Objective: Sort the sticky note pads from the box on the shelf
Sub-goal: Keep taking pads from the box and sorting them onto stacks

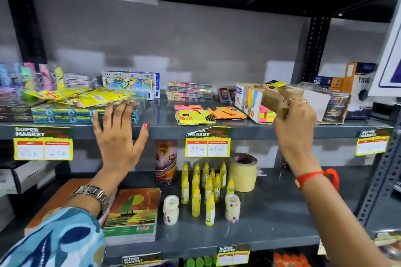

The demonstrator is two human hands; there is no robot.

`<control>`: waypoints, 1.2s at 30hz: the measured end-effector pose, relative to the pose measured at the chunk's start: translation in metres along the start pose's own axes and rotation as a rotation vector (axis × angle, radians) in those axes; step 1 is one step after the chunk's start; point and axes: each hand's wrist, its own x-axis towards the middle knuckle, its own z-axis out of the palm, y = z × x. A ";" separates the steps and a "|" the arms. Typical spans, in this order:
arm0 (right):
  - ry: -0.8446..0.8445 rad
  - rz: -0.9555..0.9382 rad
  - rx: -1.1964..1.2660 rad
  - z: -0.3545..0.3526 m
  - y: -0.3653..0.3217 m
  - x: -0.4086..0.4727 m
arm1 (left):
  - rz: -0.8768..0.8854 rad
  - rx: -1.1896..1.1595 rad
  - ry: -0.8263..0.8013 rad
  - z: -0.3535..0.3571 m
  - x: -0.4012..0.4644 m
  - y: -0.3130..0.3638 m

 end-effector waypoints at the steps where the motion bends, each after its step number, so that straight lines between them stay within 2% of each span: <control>1: -0.075 0.056 -0.055 -0.001 0.011 0.003 | 0.001 0.001 0.003 0.000 0.000 0.001; 3: -0.237 0.075 -0.160 0.001 0.028 0.007 | 0.007 0.004 0.009 0.001 0.001 0.001; 6: -0.498 -0.008 -0.300 0.004 0.042 0.005 | 0.012 0.004 0.024 0.001 0.000 0.000; 8: -0.540 -0.063 -0.375 0.001 0.045 0.002 | 0.010 0.006 0.026 0.001 0.000 -0.001; 12: -0.347 -0.122 -0.390 -0.002 0.053 -0.005 | 0.006 0.005 0.016 0.000 0.000 0.000; 16: -0.171 -0.042 -0.224 -0.009 0.057 -0.008 | -0.006 0.001 -0.008 -0.003 0.001 0.000; 19: 0.072 -0.013 -0.123 -0.009 0.055 -0.002 | -0.007 0.004 -0.009 -0.003 0.002 0.000; 22: 0.348 -0.148 -0.010 -0.004 0.031 0.009 | -0.011 0.004 -0.009 -0.002 0.002 0.001; 24: 0.379 -0.303 0.009 0.008 0.001 0.016 | -0.019 0.001 -0.005 -0.002 0.003 0.000; 26: 0.307 -0.445 0.040 0.026 -0.032 0.019 | -0.013 0.009 -0.006 -0.002 0.003 0.000; 28: 0.134 -0.533 0.077 0.045 -0.062 0.020 | -0.004 0.027 -0.007 -0.002 0.002 -0.001; 31: -0.242 -0.519 -0.026 0.078 -0.096 0.022 | 0.002 0.038 -0.017 -0.003 0.002 -0.002; 36: -0.554 -0.490 -0.076 0.120 -0.119 0.034 | 0.005 0.049 -0.051 -0.003 0.002 -0.003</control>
